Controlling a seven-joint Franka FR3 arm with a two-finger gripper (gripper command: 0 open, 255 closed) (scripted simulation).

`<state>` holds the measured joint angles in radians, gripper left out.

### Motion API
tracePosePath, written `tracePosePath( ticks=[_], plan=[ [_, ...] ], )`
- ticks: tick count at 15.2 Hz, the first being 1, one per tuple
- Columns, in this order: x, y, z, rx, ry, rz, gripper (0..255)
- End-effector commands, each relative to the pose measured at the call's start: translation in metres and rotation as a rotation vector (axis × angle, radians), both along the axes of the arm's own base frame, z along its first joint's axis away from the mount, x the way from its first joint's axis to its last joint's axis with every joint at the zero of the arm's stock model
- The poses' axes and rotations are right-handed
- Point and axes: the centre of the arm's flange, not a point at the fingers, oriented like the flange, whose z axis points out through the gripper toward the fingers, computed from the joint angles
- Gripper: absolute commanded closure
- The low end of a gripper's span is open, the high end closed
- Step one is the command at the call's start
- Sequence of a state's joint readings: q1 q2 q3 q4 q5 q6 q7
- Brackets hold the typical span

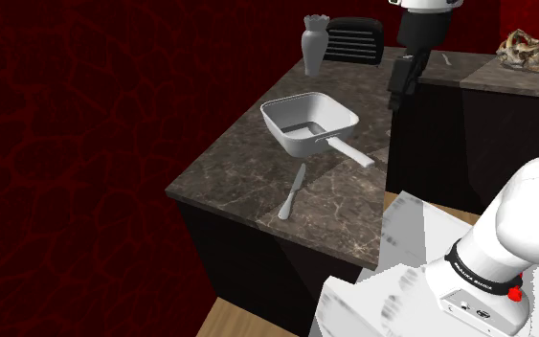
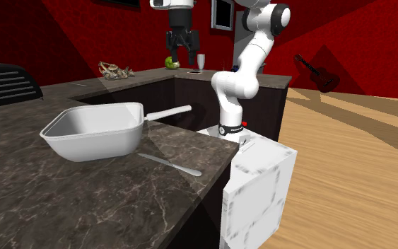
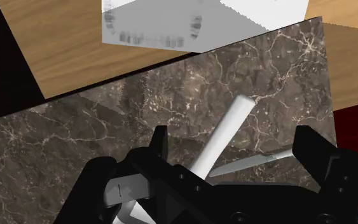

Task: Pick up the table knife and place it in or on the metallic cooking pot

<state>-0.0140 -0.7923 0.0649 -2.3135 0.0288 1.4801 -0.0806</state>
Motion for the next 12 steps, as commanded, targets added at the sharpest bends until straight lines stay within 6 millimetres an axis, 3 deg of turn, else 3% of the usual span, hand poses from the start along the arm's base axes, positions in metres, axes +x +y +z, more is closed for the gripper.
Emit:
tracePosePath(
  ticks=[1,12],
  plan=[
    [0.0,0.0,0.0,0.0,0.0,0.0,0],
    [0.033,0.066,-0.112,0.08,-0.068,-0.58,0]
  ],
)
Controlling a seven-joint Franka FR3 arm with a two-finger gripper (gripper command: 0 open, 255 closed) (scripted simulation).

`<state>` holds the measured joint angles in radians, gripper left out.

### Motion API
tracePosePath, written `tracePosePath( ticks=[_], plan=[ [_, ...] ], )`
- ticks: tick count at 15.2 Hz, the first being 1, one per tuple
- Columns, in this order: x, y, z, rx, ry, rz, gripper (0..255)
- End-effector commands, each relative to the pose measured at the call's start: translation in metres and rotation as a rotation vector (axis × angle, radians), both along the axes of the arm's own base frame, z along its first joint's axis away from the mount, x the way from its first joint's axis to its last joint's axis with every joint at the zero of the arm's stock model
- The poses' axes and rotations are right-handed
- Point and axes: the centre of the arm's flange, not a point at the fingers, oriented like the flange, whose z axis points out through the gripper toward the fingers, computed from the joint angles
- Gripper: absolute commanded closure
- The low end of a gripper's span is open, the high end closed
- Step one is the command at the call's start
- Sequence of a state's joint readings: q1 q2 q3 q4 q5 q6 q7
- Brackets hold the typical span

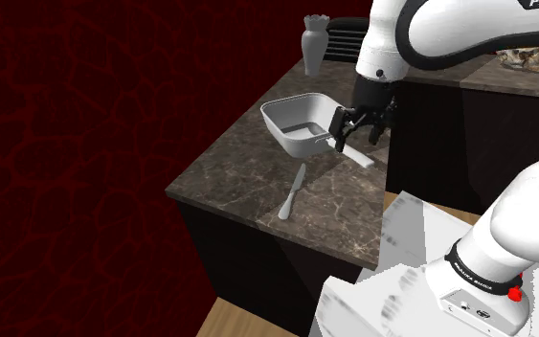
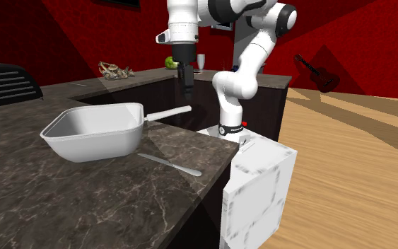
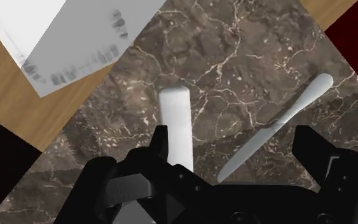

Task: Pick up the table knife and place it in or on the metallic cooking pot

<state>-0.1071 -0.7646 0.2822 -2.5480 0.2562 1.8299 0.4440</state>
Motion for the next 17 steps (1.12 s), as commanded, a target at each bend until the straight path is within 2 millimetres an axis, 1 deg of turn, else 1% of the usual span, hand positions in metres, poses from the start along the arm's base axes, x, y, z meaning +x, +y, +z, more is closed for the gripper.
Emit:
tracePosePath(
  ticks=[1,7,12,17],
  plan=[
    [0.01,0.01,-0.022,0.016,-0.016,-0.115,0],
    [0.047,0.036,-0.079,0.059,-0.053,-0.431,0],
    [0.085,0.05,-0.125,0.095,-0.084,-0.695,0],
    [0.091,0.052,-0.149,0.097,-0.086,-0.711,0]
  ],
)
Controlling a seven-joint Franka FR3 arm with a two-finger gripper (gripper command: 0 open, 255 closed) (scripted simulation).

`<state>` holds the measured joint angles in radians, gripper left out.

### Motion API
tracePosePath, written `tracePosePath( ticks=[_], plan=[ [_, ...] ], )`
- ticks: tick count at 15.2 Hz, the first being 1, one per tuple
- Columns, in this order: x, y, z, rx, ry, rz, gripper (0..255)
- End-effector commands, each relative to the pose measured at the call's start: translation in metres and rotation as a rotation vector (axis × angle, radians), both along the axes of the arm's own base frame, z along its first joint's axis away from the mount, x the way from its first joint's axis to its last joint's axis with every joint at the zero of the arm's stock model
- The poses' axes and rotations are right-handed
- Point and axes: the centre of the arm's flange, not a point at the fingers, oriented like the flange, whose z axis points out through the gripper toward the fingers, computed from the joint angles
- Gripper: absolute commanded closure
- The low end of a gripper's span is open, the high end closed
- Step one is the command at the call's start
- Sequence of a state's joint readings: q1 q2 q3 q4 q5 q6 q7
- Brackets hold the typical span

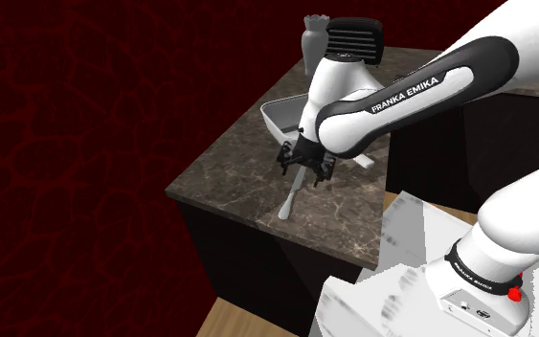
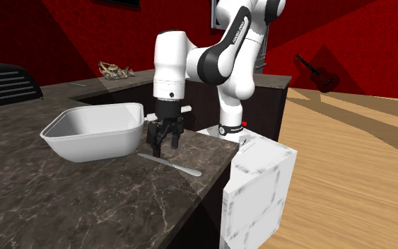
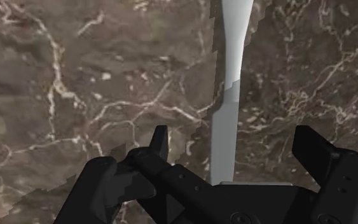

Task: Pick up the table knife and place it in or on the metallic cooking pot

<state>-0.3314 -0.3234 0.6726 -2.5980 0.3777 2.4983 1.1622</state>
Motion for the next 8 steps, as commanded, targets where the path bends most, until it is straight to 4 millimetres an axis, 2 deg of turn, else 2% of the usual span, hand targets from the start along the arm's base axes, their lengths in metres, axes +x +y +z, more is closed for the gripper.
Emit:
tracePosePath(
  ticks=[1,3,8],
  plan=[
    [0.002,0.001,-0.009,0.001,-0.001,-0.003,0],
    [0.005,0.003,-0.023,0.001,-0.001,-0.003,0],
    [0.005,0.003,-0.023,0.001,-0.001,-0.003,0]
  ],
)
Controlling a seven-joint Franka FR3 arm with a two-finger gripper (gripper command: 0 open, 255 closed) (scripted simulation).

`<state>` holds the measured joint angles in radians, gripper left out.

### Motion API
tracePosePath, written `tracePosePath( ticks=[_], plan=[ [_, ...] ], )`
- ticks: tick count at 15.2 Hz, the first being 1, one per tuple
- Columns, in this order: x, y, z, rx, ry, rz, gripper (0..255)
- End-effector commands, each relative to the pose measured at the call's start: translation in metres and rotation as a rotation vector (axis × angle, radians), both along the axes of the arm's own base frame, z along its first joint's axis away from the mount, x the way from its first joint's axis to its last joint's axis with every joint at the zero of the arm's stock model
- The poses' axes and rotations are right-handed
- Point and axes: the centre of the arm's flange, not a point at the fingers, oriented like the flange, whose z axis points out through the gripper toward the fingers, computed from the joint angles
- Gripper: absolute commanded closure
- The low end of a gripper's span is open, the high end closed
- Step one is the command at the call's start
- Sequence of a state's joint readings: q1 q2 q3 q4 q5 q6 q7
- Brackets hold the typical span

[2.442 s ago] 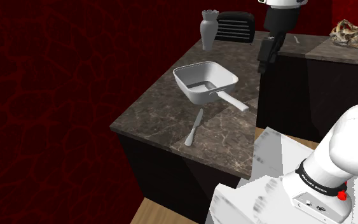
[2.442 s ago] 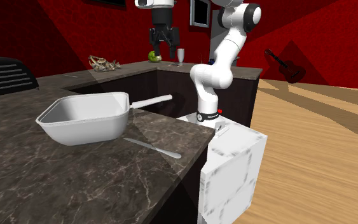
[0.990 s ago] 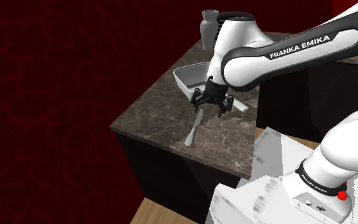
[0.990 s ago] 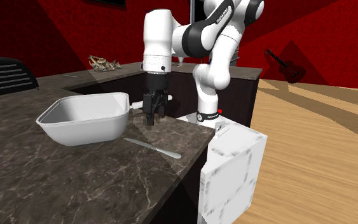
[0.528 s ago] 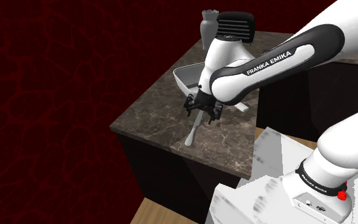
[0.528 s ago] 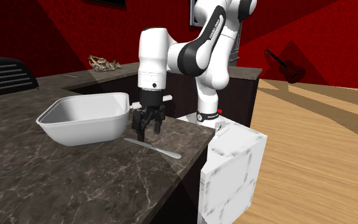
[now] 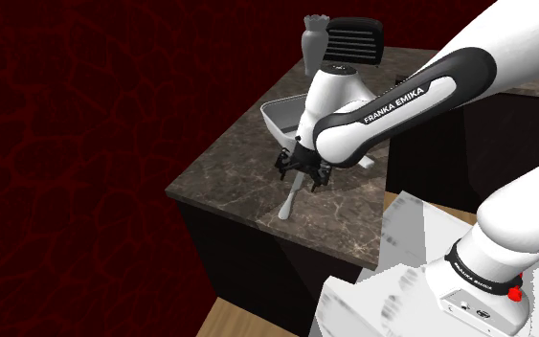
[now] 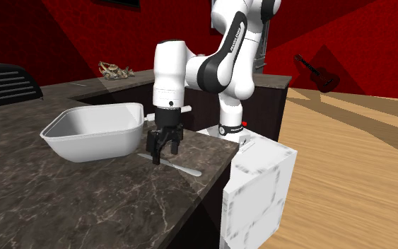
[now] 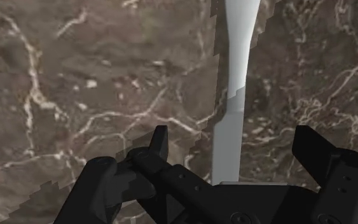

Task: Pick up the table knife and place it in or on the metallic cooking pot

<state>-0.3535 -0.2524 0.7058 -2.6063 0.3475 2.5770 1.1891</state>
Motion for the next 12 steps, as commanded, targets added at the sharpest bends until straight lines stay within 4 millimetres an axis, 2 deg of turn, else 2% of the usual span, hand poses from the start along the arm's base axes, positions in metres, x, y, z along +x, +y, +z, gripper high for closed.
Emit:
tracePosePath(
  ticks=[1,3,4,12],
  plan=[
    [0.0001,0.0,-0.0002,0.0,0.0,0.0,0],
    [0.0,0.0,-0.0002,0.0,0.0,0.0,0],
    [0.0,0.0,-0.0002,0.0,0.0,0.0,255],
    [0.0002,-0.0003,-0.0003,0.0,0.0,0.0,255]
  ],
)
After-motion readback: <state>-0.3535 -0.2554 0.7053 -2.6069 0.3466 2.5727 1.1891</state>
